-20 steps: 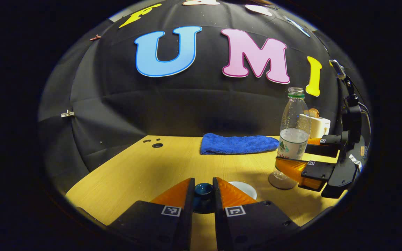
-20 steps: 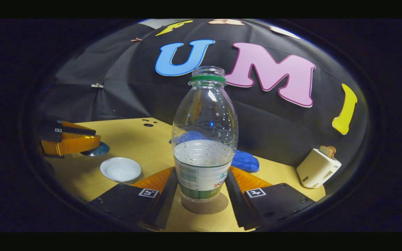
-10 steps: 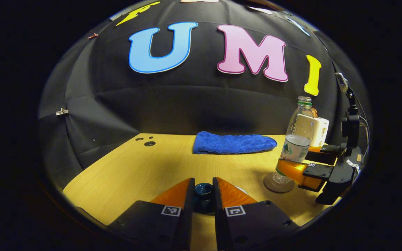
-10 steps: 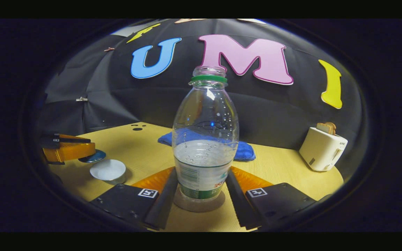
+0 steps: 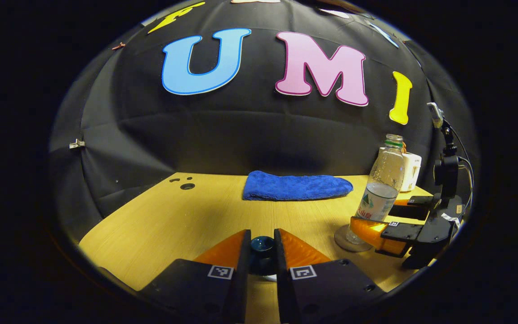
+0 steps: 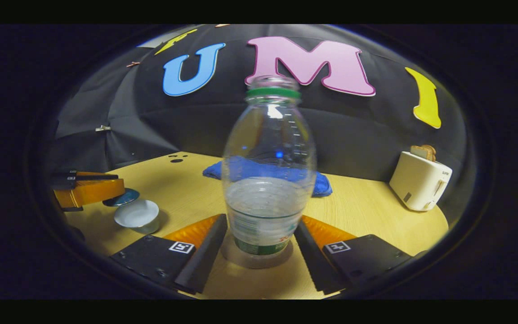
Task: Open the teacup lid with one hand, grasp the water bottle and pour water into the teacup with the other hand; after pouring, place the water bottle on the coaster and then close the teacup lid.
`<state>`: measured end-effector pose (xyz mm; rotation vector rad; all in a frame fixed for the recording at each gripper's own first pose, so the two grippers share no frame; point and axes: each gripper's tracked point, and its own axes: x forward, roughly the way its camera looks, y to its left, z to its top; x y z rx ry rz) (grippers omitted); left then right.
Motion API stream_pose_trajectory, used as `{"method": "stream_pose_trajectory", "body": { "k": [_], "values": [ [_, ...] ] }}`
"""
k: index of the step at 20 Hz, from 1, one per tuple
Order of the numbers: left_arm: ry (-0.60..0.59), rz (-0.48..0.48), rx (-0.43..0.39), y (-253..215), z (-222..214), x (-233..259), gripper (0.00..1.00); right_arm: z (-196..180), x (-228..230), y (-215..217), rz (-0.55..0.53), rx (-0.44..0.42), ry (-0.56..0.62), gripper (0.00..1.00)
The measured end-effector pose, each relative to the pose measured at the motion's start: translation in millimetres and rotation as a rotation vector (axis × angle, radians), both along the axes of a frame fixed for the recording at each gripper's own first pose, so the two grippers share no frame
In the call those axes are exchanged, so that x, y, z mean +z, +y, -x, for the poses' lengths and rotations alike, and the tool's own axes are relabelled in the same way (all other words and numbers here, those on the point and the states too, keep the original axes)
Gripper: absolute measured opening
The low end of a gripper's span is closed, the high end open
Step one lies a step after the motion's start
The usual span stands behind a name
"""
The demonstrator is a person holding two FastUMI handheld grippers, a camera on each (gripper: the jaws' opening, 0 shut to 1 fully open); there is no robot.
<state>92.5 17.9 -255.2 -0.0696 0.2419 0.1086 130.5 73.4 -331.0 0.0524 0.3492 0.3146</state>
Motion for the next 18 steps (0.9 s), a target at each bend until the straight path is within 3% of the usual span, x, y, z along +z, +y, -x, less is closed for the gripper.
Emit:
{"method": "stream_pose_trajectory", "body": {
  "k": [9,16,18],
  "values": [
    [-0.006,0.012,-0.016,-8.6,-2.9,-1.0,0.31,19.3,-14.7,-9.4,0.024,-0.022,0.049,0.98],
    [0.010,0.007,-0.052,-22.0,-10.9,-14.7,0.31,46.1,-15.5,-35.8,0.052,-0.077,0.076,0.98],
    [0.013,-0.007,-0.061,-25.4,-12.1,-17.8,0.27,49.2,-15.1,-40.7,0.053,-0.086,0.081,0.98]
  ]
}}
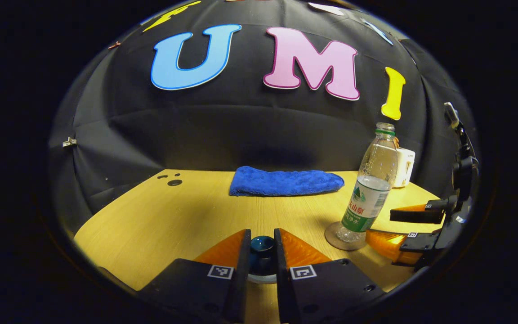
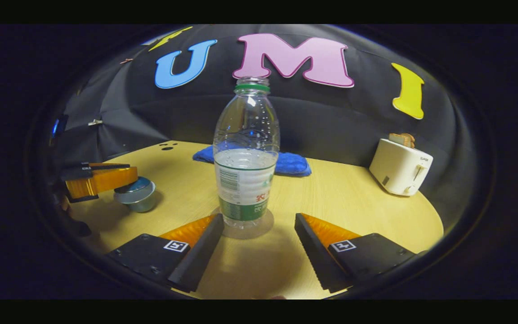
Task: Open the teacup lid with one hand, grasp the water bottle and pour water into the teacup with the other hand; after pouring, place the water bottle on the coaster and then close the teacup lid.
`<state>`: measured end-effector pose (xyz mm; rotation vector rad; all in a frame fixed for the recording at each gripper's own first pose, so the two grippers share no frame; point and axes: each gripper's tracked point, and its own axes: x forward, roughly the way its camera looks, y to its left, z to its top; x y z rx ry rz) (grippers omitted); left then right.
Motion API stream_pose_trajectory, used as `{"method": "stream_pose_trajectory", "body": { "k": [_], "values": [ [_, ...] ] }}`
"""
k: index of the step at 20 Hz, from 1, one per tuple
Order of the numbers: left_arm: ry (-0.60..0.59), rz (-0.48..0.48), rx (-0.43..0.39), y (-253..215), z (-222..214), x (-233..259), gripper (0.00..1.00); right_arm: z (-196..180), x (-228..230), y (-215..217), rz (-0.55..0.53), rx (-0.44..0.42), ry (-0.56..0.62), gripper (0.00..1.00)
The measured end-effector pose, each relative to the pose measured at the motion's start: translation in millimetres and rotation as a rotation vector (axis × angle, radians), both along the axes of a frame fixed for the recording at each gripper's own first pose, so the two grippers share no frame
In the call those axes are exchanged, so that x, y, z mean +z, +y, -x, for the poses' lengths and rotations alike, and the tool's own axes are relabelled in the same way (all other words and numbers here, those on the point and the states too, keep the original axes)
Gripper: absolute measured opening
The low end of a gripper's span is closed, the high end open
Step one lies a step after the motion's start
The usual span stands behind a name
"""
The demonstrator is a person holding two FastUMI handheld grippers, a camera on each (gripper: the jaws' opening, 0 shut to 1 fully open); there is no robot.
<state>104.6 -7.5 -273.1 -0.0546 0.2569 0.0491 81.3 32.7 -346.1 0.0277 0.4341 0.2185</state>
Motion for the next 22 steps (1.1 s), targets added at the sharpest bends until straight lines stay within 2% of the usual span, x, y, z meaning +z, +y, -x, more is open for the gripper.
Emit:
{"method": "stream_pose_trajectory", "body": {
  "k": [3,4,7,8,13,17,22],
  "values": [
    [0.007,-0.009,-0.006,-3.6,0.3,-5.9,0.36,1.3,1.4,-4.6,0.000,-0.010,0.000,0.98],
    [0.009,-0.014,-0.007,-4.2,0.0,-7.1,0.29,0.8,2.7,-6.1,-0.001,-0.014,-0.002,0.98],
    [0.009,-0.029,-0.003,-4.7,0.1,-7.4,0.37,1.4,6.2,-4.8,-0.007,-0.017,-0.007,0.98],
    [0.009,-0.032,-0.003,-4.8,-0.1,-6.8,0.42,1.9,8.4,-5.3,-0.007,-0.018,-0.010,0.98],
    [-0.010,-0.042,-0.010,-5.3,3.5,11.4,0.37,5.3,31.6,-5.5,0.041,0.002,-0.043,0.97],
    [-0.031,-0.034,-0.015,-7.1,15.2,51.8,0.37,13.4,80.2,-7.5,0.023,-0.003,-0.066,0.98],
    [-0.066,-0.029,-0.017,-7.7,40.1,129.7,0.37,29.5,169.8,-13.1,-0.023,-0.030,-0.117,0.97]
  ]
}}
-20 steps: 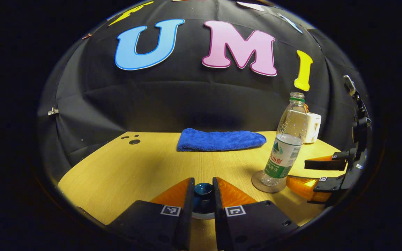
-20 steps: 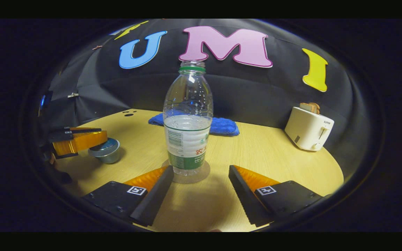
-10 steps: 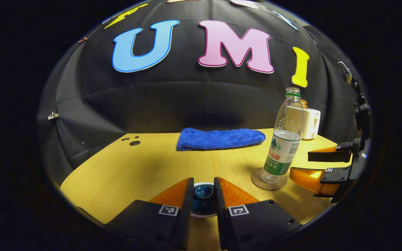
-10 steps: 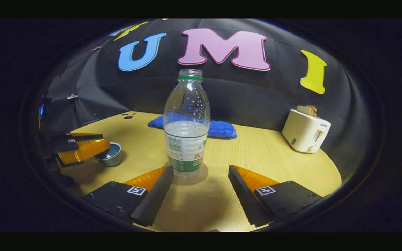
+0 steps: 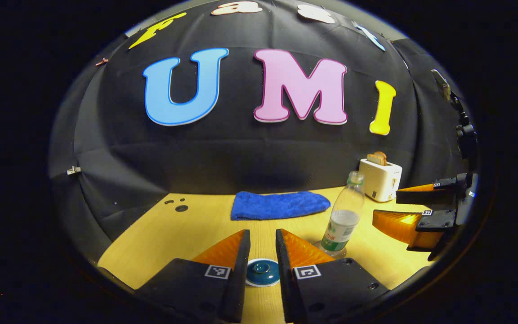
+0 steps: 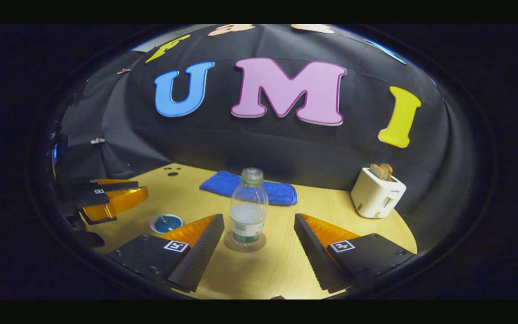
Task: Open the teacup lid with one hand, grasp the water bottle and pour water into the teacup with the other hand; after pouring, place the water bottle on the coaster and then close the teacup lid.
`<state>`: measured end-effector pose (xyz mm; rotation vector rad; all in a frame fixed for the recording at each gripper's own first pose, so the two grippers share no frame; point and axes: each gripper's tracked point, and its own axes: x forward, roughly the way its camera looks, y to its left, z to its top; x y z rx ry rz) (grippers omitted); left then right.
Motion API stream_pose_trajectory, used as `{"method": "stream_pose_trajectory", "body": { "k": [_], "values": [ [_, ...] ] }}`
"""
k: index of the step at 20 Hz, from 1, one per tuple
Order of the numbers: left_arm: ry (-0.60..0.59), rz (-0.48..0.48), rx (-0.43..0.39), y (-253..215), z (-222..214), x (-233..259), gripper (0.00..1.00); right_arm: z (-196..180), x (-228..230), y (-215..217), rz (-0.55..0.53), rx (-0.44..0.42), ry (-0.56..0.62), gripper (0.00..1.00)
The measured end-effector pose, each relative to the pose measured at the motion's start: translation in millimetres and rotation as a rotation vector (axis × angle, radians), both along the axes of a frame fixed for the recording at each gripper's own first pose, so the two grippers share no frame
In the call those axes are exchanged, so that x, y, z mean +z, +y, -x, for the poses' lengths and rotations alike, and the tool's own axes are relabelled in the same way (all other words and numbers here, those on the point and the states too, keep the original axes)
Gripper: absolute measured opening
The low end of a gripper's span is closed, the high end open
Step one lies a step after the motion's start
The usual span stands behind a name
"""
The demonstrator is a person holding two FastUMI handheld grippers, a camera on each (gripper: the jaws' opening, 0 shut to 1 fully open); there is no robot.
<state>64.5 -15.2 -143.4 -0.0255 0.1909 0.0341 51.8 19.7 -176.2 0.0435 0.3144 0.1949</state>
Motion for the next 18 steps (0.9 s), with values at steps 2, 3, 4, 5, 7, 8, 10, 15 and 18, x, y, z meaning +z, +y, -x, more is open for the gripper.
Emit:
{"method": "stream_pose_trajectory", "body": {
  "k": [2,3,4,5,7,8,10,15,18],
  "values": [
    [-0.018,0.011,-0.004,0.1,10.6,34.7,0.37,10.1,32.3,-3.4,-0.005,-0.003,-0.023,0.97],
    [-0.035,-0.003,-0.006,3.0,15.7,52.2,0.37,15.9,46.3,-3.4,-0.013,0.002,-0.029,0.97],
    [-0.050,-0.024,-0.004,6.6,20.8,68.6,0.37,21.4,58.2,-1.8,-0.023,0.004,-0.035,0.97],
    [-0.062,-0.038,-0.006,9.6,26.5,82.9,0.37,25.1,65.4,-13.3,-0.035,0.008,-0.040,0.97],
    [-0.079,-0.031,-0.013,10.4,39.2,107.8,0.37,34.7,89.6,-14.9,-0.055,-0.001,-0.052,0.97],
    [-0.084,-0.013,-0.021,9.2,45.3,118.4,0.37,38.4,102.7,-15.3,-0.066,-0.004,-0.061,0.98],
    [-0.102,0.009,-0.034,8.4,54.6,136.1,0.37,48.9,126.5,-14.3,-0.072,-0.006,-0.092,0.97],
    [-0.176,-0.013,-0.068,8.7,71.6,174.3,0.37,64.9,166.7,-18.5,-0.060,-0.018,-0.169,0.97],
    [-0.192,-0.014,-0.070,9.8,80.8,182.0,0.37,72.1,179.4,-22.0,-0.072,-0.041,-0.196,0.97]
  ]
}}
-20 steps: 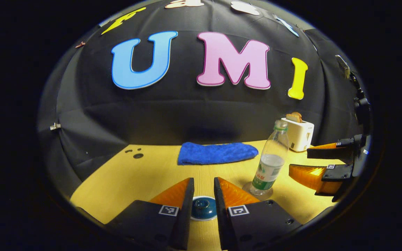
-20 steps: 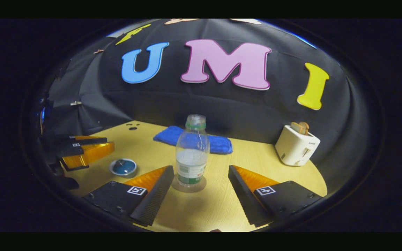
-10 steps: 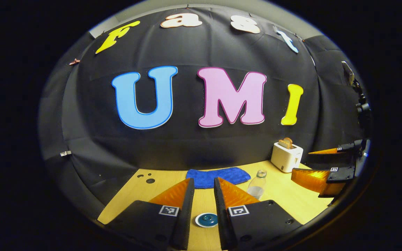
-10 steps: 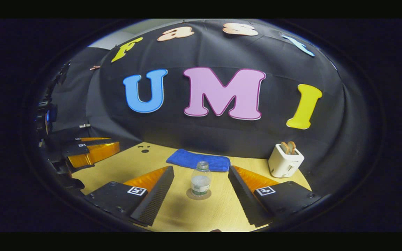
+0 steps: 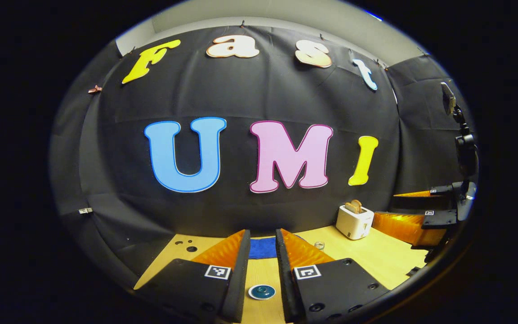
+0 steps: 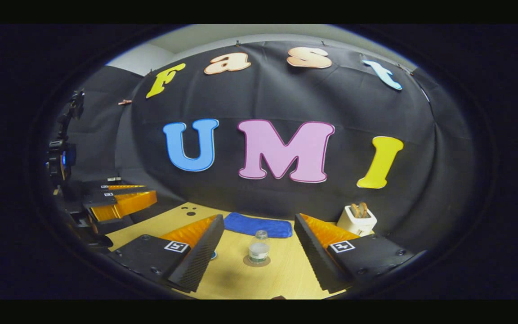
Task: Open the teacup lid with one hand, grasp the water bottle and pour water into the teacup with the other hand; after pouring, place the water bottle on the coaster and then close the teacup lid.
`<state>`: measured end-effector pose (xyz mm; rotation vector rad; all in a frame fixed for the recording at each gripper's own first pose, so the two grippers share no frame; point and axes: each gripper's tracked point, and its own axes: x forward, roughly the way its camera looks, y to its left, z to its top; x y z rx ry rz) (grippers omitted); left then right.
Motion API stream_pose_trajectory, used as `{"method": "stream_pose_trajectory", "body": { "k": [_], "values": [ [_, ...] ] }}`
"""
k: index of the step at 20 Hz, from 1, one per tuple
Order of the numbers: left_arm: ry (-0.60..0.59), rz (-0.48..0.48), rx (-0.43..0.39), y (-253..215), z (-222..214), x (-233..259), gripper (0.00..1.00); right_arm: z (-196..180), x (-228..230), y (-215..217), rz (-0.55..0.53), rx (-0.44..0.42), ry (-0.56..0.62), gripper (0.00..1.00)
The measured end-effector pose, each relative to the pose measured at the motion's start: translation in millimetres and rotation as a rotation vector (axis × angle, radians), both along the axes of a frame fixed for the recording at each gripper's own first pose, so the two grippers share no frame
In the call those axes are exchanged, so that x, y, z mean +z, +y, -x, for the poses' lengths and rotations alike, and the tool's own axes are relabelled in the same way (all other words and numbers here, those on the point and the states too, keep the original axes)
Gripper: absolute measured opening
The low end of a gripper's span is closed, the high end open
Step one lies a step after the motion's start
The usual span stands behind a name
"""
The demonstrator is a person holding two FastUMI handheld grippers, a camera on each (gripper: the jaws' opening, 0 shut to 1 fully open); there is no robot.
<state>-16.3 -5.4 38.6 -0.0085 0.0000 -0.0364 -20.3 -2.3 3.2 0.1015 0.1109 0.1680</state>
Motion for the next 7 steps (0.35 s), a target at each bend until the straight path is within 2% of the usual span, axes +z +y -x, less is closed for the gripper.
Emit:
{"method": "stream_pose_trajectory", "body": {
  "k": [7],
  "values": [
    [-0.016,-0.004,-0.009,-3.9,10.2,6.4,0.37,13.3,-1.3,-8.2,0.012,-0.017,-0.006,0.97]
  ]
}}
